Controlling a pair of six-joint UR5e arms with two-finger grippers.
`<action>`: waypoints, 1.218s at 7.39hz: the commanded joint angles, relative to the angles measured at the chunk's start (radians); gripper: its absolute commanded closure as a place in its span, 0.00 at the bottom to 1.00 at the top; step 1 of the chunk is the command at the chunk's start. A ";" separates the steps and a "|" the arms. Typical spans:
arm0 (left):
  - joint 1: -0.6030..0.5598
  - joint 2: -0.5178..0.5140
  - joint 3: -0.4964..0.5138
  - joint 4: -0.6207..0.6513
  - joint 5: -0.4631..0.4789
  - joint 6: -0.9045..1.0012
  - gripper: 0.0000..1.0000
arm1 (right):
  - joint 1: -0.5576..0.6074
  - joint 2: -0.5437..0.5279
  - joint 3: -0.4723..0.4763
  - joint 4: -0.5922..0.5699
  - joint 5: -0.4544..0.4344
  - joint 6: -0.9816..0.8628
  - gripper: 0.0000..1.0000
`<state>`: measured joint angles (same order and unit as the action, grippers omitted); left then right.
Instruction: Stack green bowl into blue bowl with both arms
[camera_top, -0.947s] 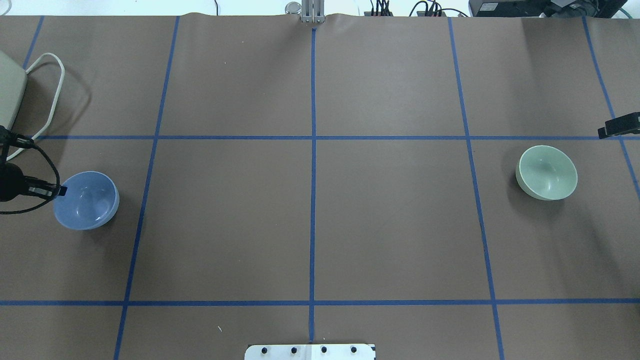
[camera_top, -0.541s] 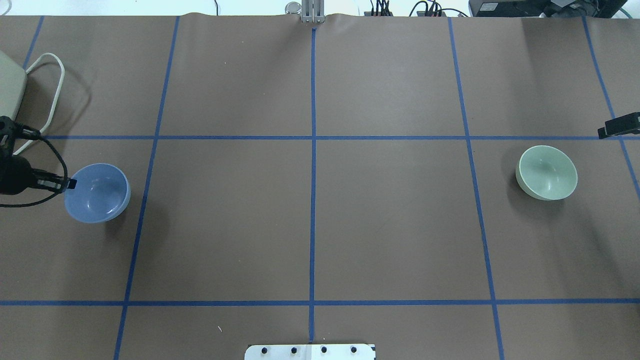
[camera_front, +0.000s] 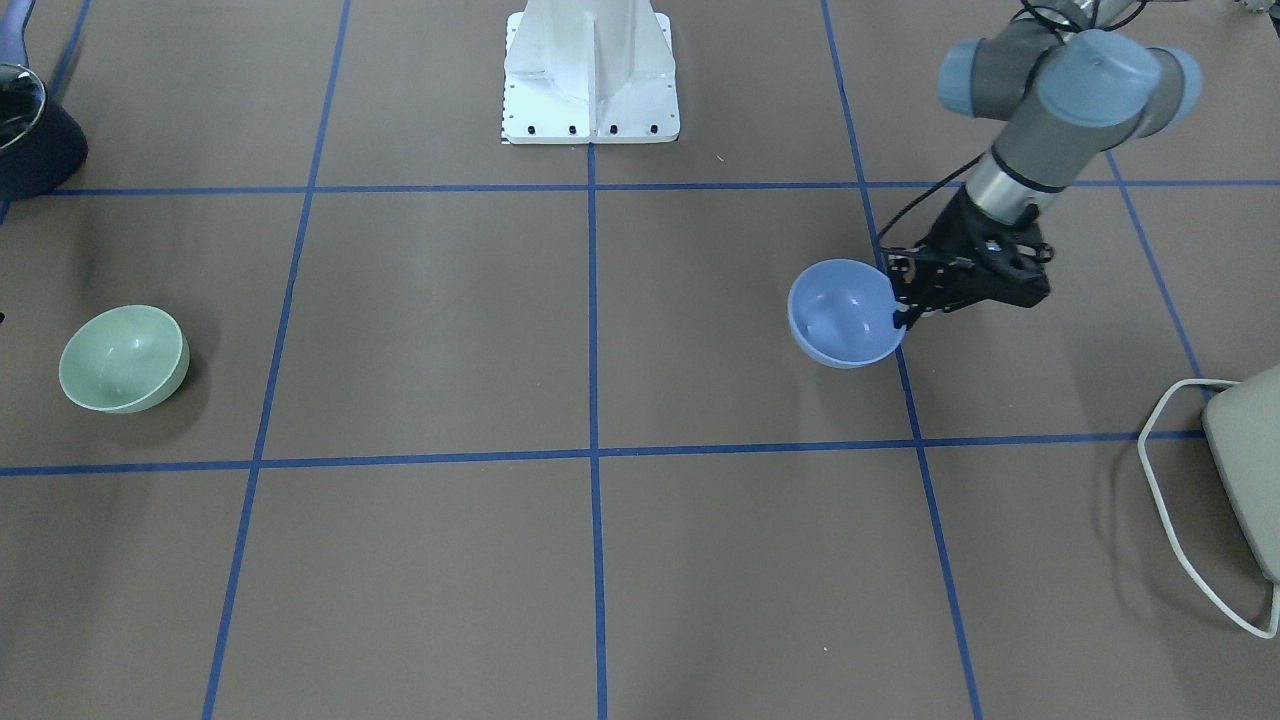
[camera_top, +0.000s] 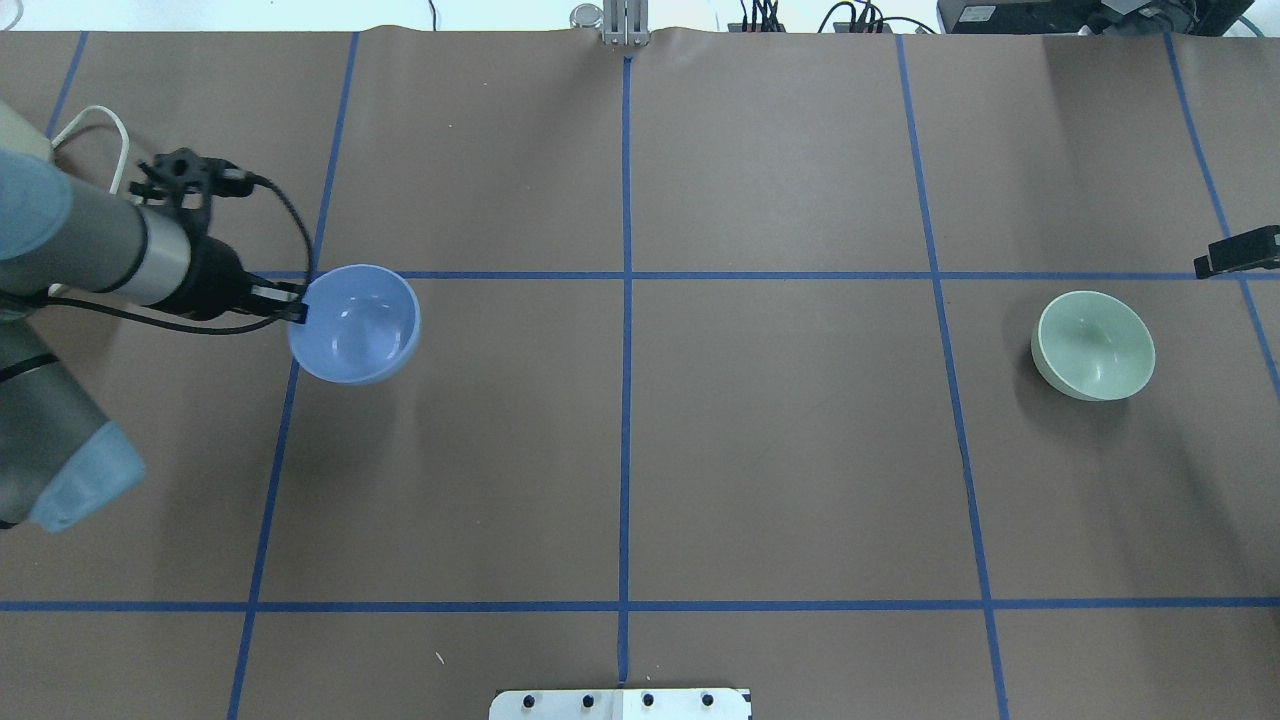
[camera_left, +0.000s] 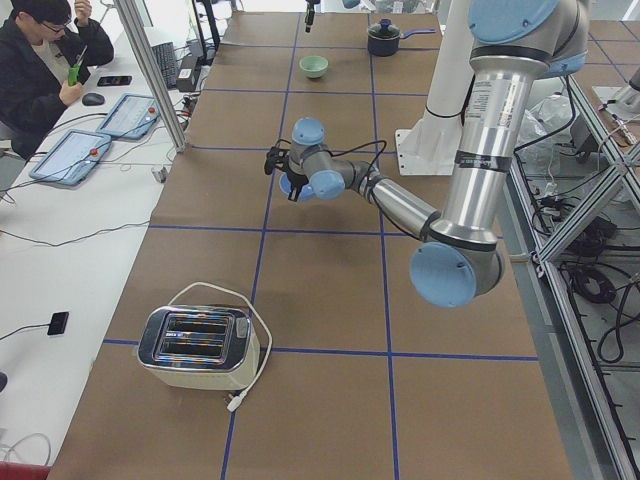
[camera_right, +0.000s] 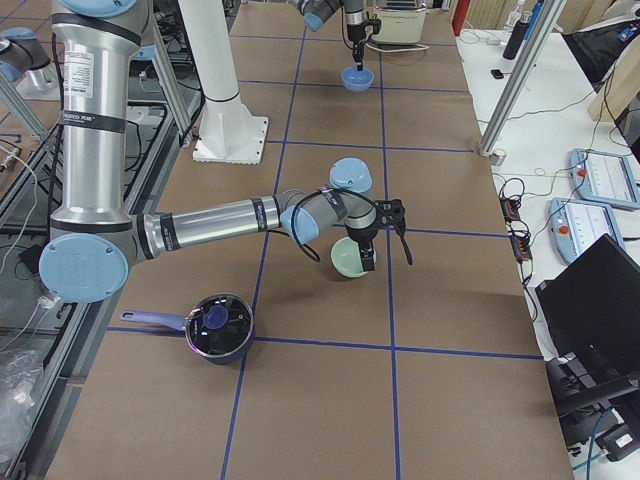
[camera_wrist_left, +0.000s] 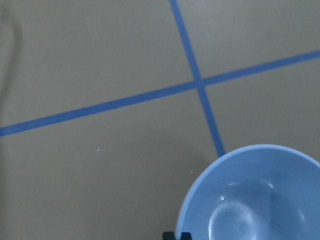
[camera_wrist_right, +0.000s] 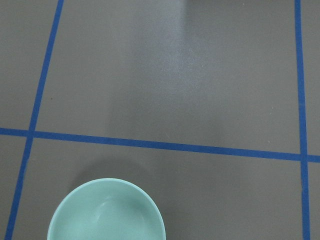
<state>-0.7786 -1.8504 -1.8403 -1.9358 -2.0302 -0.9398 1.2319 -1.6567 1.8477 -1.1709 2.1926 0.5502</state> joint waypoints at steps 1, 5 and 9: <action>0.161 -0.262 0.074 0.187 0.095 -0.143 1.00 | -0.002 0.000 -0.004 0.000 -0.001 -0.001 0.00; 0.263 -0.415 0.230 0.179 0.179 -0.260 1.00 | -0.003 0.000 -0.004 0.000 -0.001 0.001 0.00; 0.294 -0.421 0.237 0.176 0.208 -0.258 1.00 | -0.003 0.000 -0.005 -0.001 -0.001 0.001 0.00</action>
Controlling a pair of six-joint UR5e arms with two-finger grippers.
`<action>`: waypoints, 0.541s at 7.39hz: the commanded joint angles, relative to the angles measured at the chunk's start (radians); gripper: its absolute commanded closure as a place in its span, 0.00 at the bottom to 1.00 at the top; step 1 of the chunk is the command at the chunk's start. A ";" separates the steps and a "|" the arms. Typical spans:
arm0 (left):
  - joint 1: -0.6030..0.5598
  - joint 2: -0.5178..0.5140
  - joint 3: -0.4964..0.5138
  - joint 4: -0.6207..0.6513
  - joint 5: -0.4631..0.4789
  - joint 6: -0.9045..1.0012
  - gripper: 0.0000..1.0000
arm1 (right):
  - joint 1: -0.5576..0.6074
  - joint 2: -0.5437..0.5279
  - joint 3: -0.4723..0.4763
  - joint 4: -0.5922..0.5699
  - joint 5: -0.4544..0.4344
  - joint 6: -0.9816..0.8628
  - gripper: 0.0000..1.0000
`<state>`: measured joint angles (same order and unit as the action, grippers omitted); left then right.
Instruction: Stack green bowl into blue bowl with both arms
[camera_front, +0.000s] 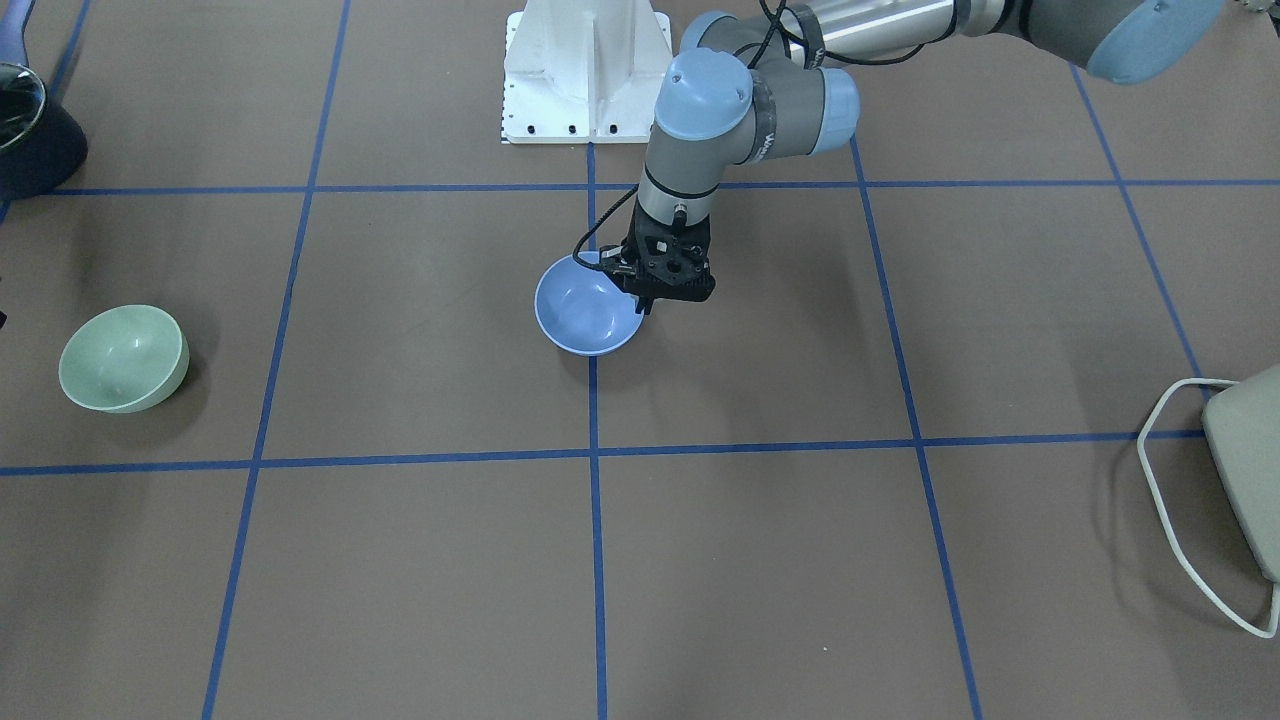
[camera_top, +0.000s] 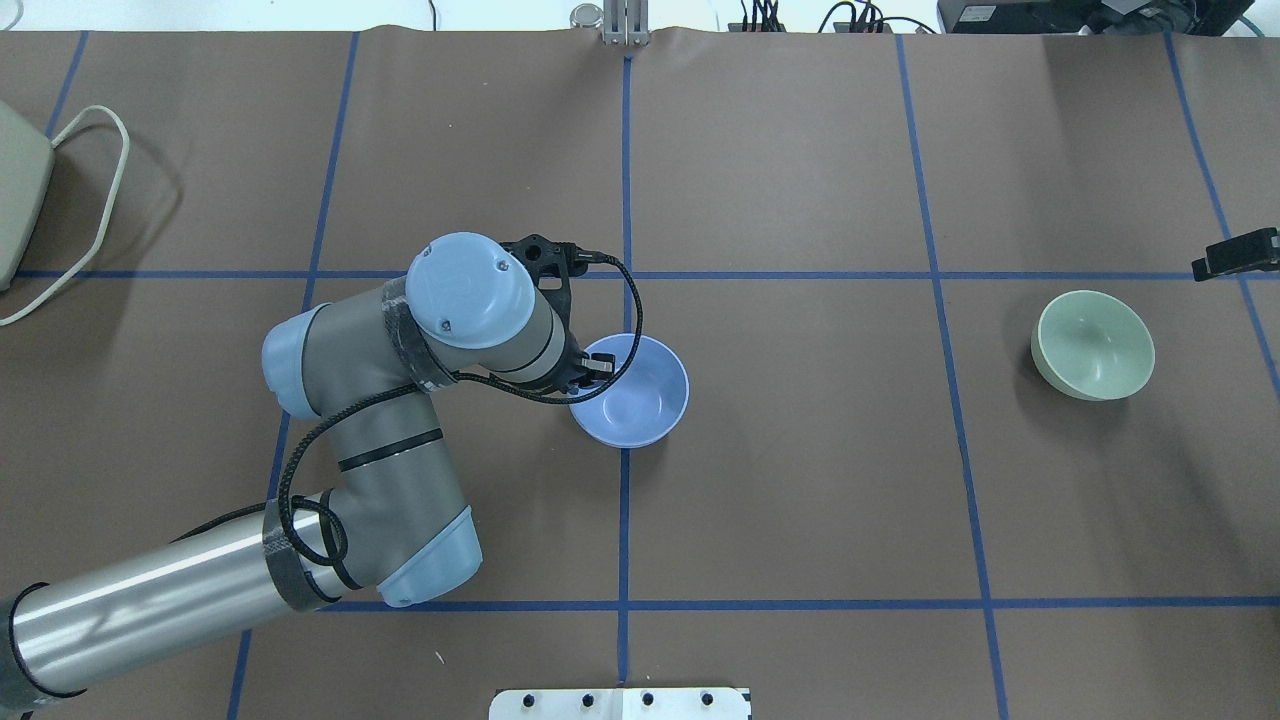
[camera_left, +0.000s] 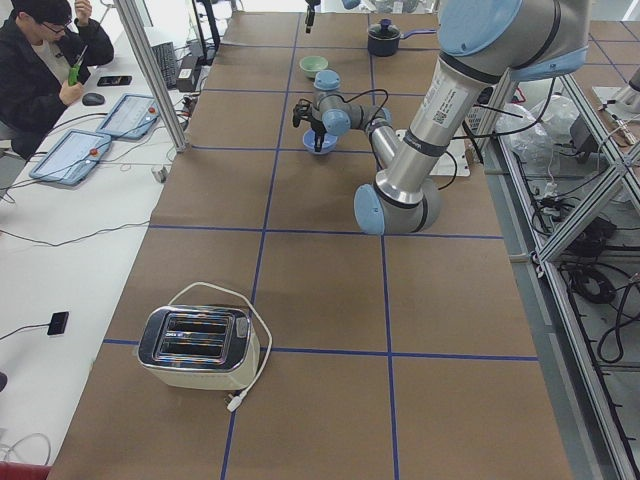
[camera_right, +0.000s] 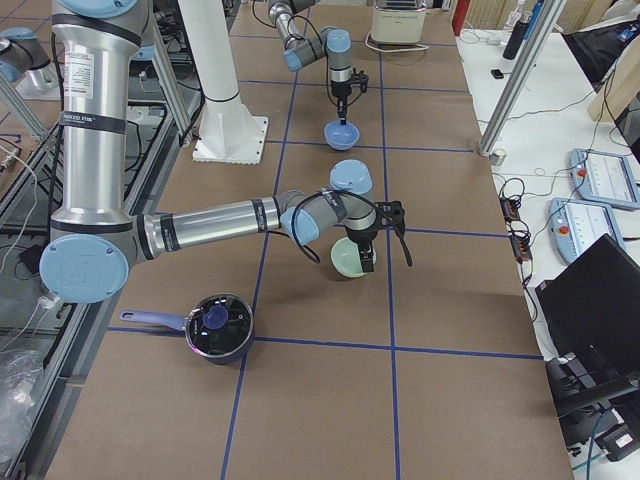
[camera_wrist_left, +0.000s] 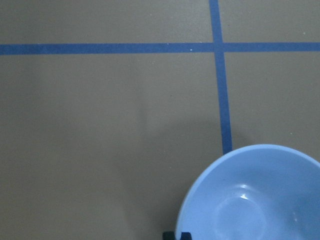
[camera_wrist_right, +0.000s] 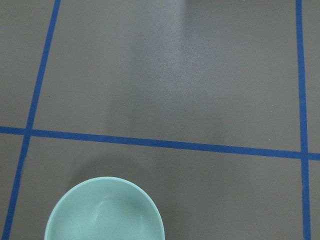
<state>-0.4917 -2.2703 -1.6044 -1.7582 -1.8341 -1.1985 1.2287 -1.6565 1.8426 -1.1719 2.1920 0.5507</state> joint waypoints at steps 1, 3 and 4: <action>0.008 -0.002 0.003 0.000 0.013 0.002 1.00 | 0.000 0.000 0.000 0.000 0.000 0.000 0.00; 0.024 -0.002 0.004 -0.001 0.050 0.002 0.83 | 0.000 0.000 0.000 0.000 0.000 0.000 0.00; 0.027 0.000 0.004 -0.010 0.053 0.002 0.72 | 0.000 0.000 0.000 0.000 0.000 0.000 0.00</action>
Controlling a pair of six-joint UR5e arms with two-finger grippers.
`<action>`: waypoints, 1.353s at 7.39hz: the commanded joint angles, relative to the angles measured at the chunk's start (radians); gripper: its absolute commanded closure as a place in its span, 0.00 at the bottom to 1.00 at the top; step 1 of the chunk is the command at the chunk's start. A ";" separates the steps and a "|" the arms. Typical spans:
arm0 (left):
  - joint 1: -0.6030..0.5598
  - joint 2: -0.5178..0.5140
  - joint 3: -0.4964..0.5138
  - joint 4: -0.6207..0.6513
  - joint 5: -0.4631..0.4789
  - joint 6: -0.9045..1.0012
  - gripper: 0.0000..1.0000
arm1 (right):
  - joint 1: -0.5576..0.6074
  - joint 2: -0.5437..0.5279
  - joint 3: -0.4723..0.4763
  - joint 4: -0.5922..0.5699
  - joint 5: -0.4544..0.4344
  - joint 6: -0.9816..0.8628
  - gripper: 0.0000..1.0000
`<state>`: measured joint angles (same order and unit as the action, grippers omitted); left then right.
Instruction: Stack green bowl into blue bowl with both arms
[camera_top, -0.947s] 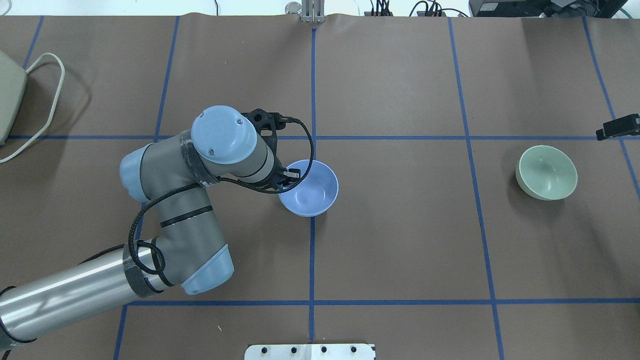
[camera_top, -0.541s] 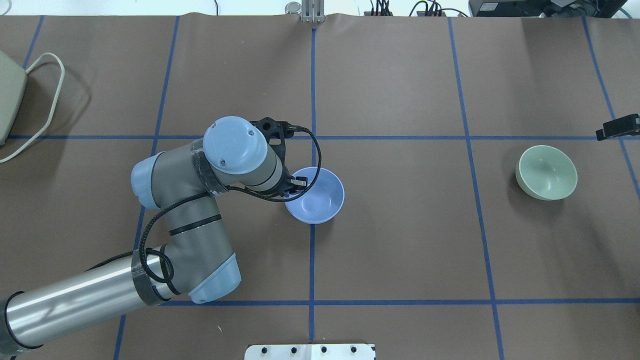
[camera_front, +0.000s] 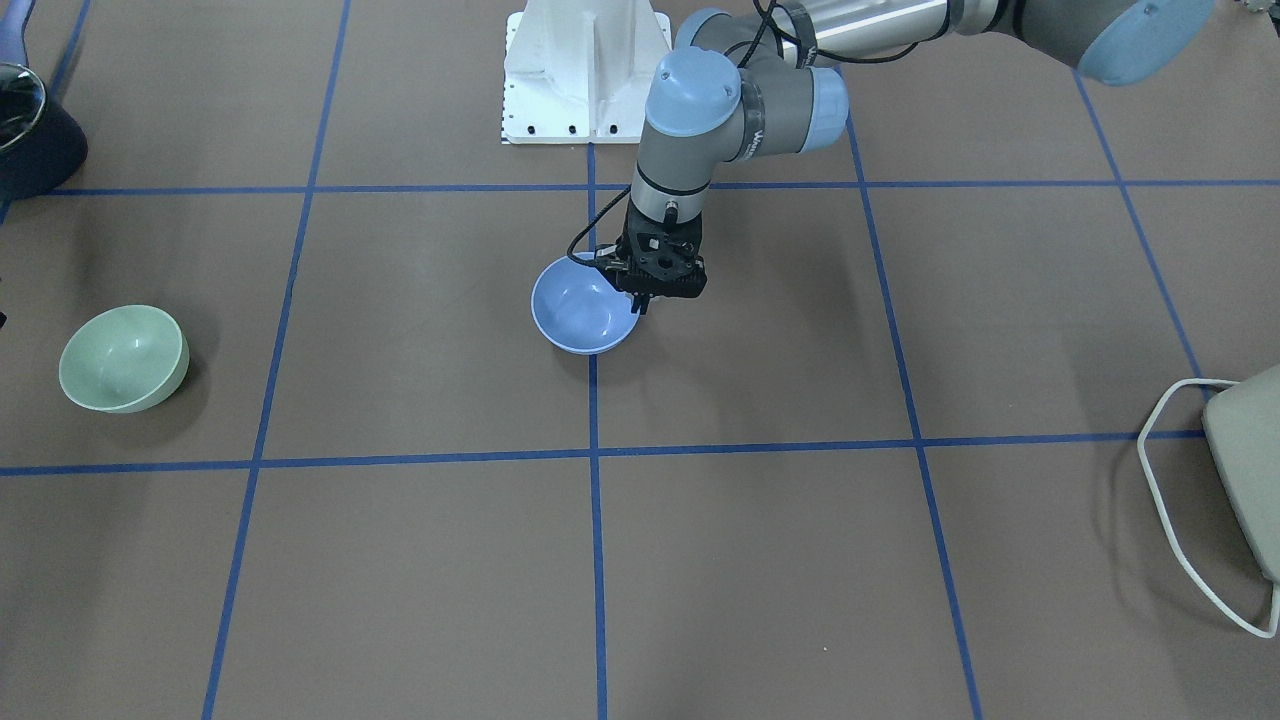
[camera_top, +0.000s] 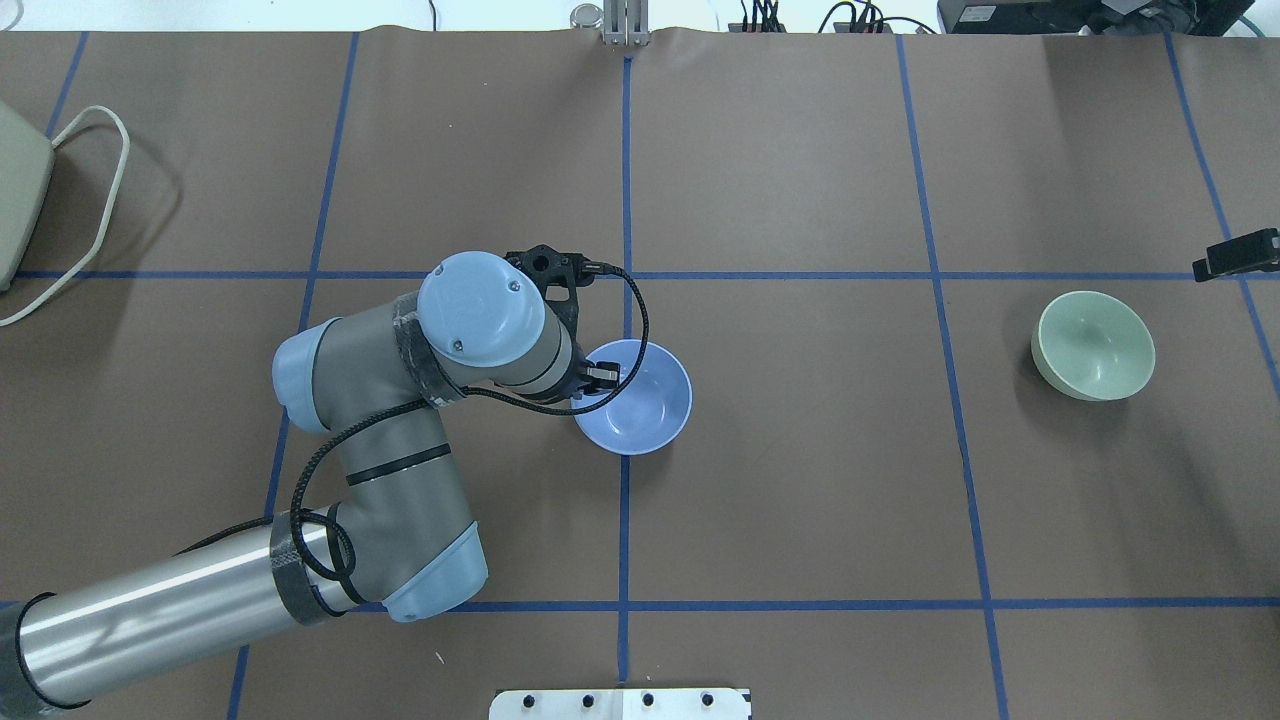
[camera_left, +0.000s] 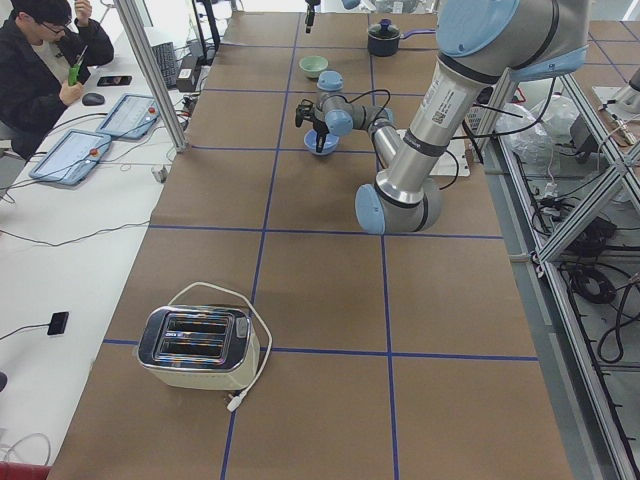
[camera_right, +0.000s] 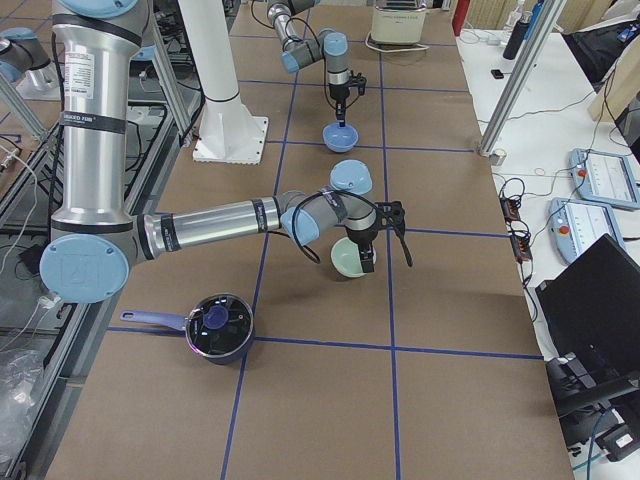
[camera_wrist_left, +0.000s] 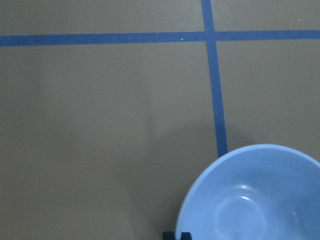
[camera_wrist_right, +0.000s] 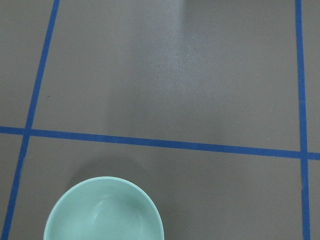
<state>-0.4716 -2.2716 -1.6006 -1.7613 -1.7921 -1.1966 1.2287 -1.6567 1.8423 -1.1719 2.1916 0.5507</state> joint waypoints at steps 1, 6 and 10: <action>0.007 0.007 0.001 -0.018 0.013 0.000 0.29 | 0.000 0.000 0.000 0.000 0.000 0.000 0.00; -0.184 0.151 -0.295 0.182 -0.136 0.273 0.03 | -0.002 -0.011 -0.002 0.002 0.005 -0.014 0.00; -0.699 0.485 -0.317 0.186 -0.458 0.965 0.02 | -0.081 -0.022 -0.051 0.069 -0.006 -0.015 0.00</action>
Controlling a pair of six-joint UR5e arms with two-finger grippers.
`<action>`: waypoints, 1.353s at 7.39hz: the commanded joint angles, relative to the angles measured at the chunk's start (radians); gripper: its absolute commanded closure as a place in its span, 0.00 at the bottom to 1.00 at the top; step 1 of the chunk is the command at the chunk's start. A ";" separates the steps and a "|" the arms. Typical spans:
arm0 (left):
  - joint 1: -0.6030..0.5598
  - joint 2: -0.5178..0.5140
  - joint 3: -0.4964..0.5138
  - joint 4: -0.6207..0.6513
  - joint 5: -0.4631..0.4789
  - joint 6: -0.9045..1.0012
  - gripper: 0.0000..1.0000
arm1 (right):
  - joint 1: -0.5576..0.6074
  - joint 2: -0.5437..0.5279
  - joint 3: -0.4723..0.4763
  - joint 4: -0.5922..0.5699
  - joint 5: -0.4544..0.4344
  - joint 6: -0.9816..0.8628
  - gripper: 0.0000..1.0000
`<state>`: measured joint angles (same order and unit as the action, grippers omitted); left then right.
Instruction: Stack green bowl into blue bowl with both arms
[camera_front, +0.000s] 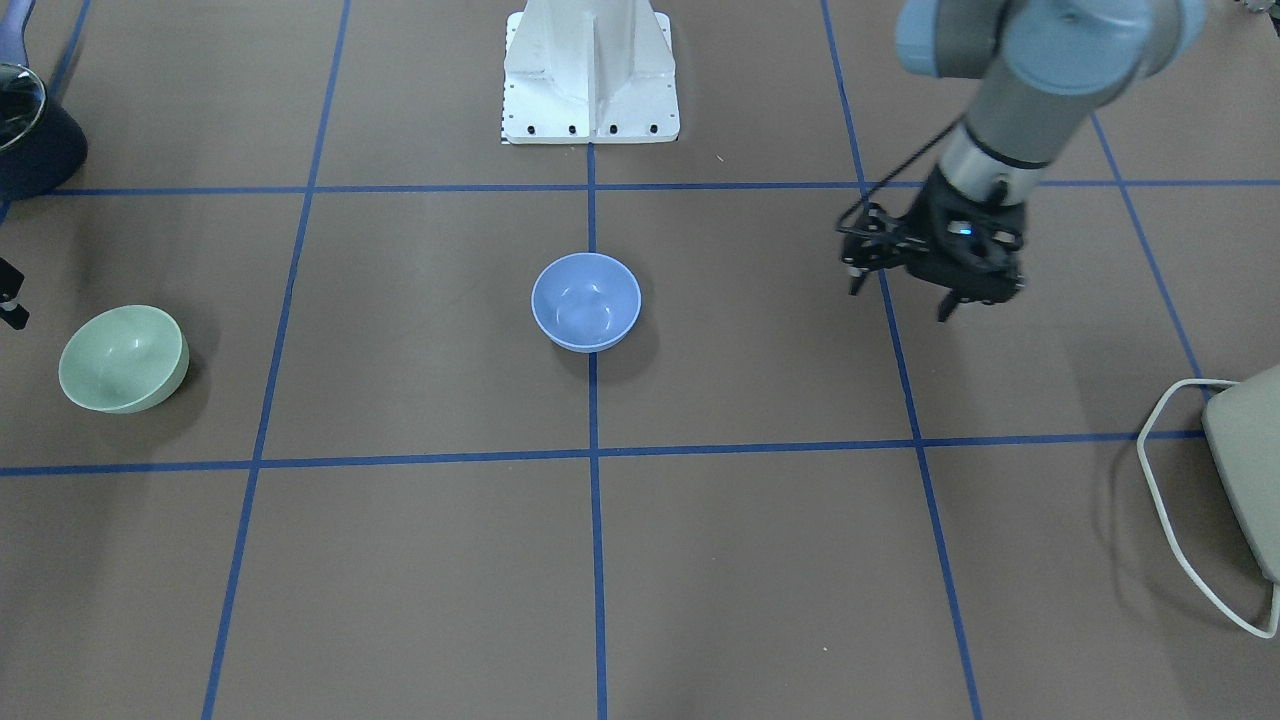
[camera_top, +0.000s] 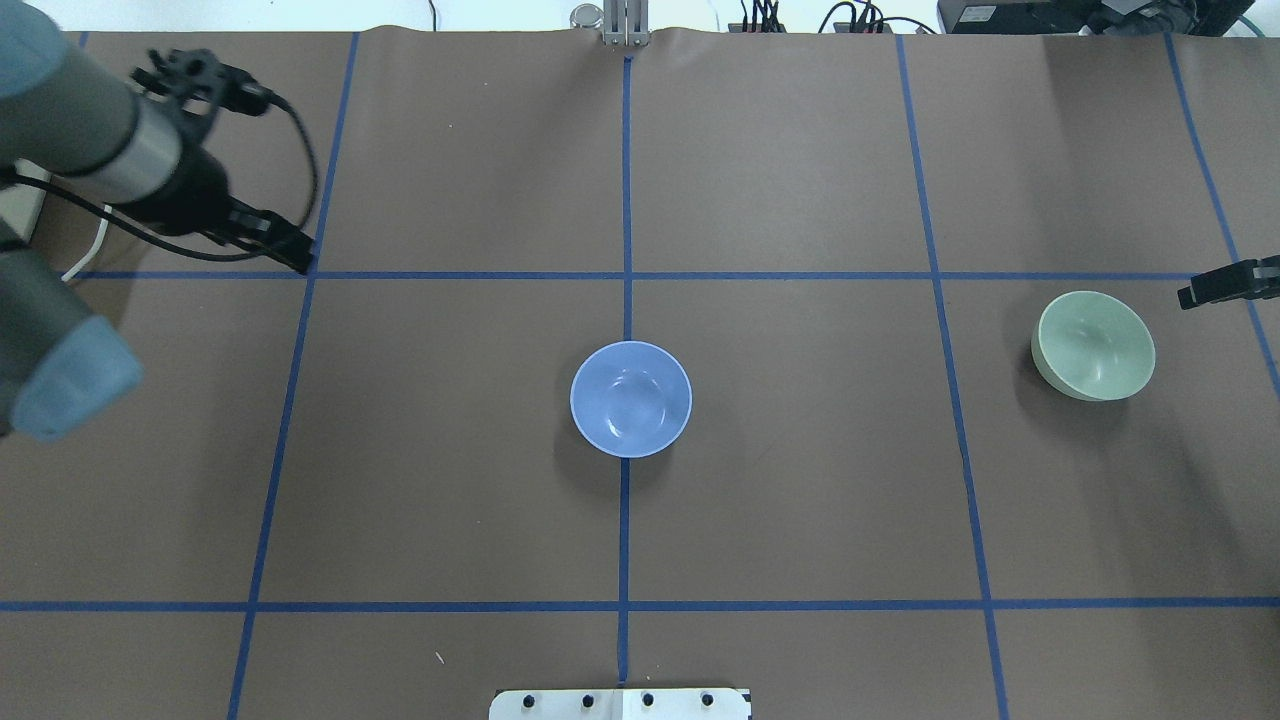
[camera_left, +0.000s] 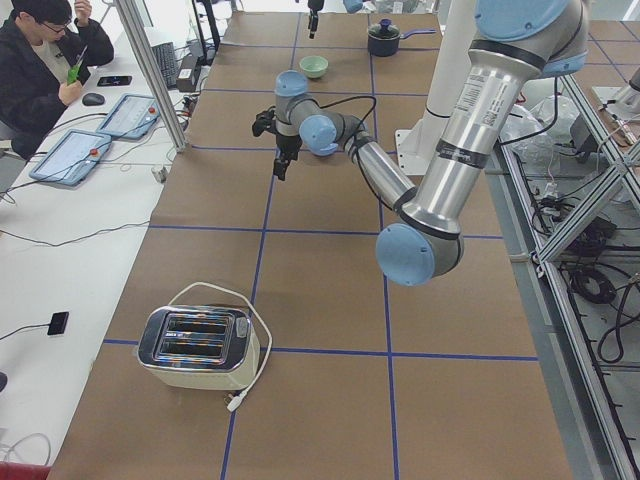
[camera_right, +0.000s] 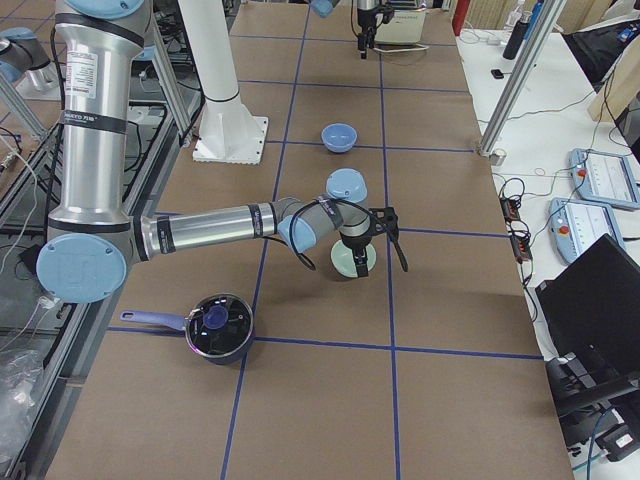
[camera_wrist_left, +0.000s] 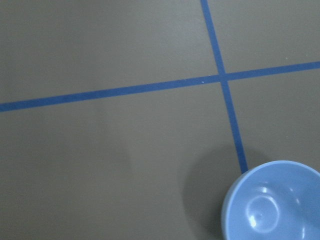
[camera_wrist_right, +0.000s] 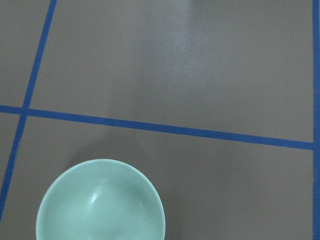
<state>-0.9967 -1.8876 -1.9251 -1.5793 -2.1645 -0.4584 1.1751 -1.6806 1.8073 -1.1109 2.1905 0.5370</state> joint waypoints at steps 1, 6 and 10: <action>-0.286 0.151 0.050 0.004 -0.130 0.411 0.02 | -0.046 0.010 -0.037 0.010 -0.006 -0.006 0.06; -0.609 0.260 0.192 0.045 -0.138 0.896 0.02 | -0.100 0.070 -0.195 0.103 -0.044 0.000 0.49; -0.609 0.260 0.192 0.044 -0.138 0.896 0.02 | -0.132 0.085 -0.200 0.102 -0.046 0.003 0.88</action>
<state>-1.6056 -1.6279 -1.7335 -1.5350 -2.3025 0.4368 1.0469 -1.5966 1.6087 -1.0087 2.1448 0.5413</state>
